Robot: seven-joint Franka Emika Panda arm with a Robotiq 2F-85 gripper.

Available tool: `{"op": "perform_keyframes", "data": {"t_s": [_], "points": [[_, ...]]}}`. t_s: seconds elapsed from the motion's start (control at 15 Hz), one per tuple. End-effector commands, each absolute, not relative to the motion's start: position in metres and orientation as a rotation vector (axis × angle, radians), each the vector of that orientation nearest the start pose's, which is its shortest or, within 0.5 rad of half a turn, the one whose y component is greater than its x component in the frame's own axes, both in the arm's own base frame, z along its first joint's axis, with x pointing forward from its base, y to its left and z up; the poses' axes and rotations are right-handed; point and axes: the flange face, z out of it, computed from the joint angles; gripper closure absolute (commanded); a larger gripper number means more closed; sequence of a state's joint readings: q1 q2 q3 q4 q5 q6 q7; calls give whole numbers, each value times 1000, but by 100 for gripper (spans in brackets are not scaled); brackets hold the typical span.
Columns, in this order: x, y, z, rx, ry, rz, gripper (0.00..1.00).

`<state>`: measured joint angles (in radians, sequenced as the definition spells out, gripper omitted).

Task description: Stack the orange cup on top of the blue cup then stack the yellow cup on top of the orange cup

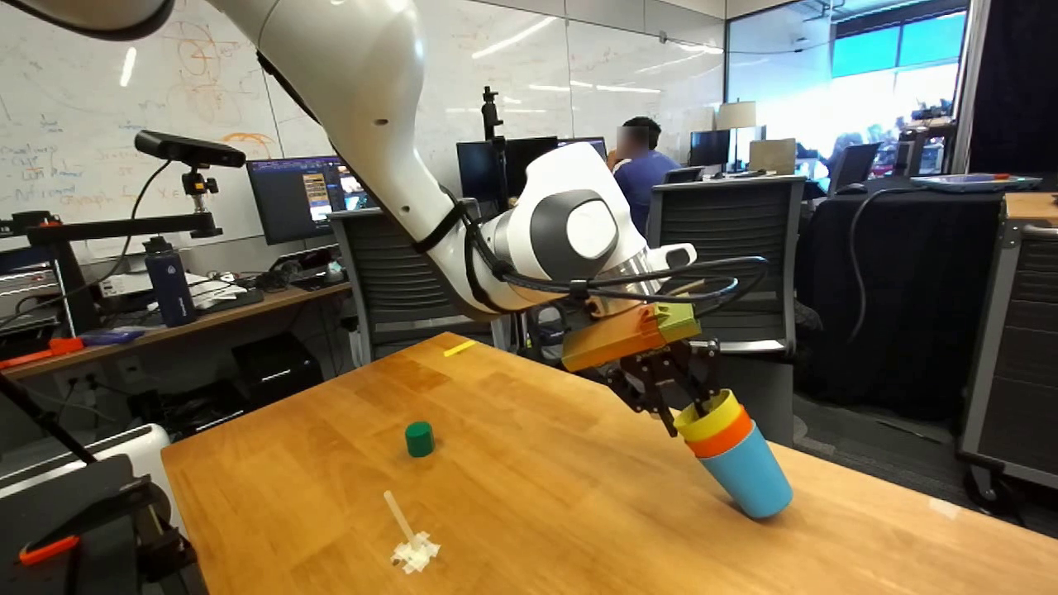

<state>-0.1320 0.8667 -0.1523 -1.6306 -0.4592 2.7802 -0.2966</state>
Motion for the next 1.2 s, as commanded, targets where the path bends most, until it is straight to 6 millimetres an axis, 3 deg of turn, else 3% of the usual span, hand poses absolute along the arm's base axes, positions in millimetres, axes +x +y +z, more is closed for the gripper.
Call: {"op": "perform_keyframes", "data": {"t_s": [0.0,0.13,0.67,1.13], "points": [[689,-164,146,-3386,-862,-339,89],[689,-164,146,-3380,-850,-342,100],[690,-174,158,-3350,-794,-403,99],[674,-190,175,-3329,-768,-513,99]]}}
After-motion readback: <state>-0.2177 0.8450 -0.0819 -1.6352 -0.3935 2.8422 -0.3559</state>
